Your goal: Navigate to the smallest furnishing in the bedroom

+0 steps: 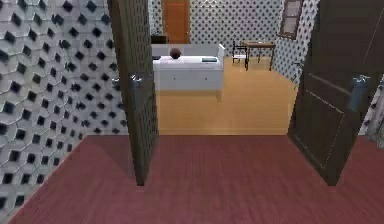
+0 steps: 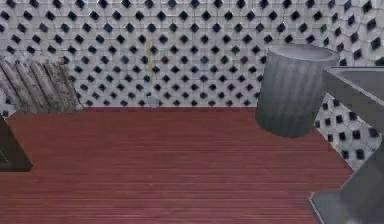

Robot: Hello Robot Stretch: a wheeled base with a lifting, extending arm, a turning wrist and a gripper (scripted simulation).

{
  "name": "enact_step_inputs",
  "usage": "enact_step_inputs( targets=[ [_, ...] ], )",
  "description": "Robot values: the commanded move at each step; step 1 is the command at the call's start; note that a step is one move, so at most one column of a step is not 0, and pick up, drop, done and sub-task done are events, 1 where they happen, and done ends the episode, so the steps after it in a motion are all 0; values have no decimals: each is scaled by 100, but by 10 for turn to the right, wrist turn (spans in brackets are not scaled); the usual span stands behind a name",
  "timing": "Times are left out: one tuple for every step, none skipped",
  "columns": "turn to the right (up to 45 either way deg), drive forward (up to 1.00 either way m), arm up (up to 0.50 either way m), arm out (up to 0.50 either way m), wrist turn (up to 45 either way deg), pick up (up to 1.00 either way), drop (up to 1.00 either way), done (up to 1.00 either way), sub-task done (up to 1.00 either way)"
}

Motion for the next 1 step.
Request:
enact_step_inputs(
  targets=[
    [450, 0, 0, 0, 0, 0, 0, 0, 0]
  ],
)
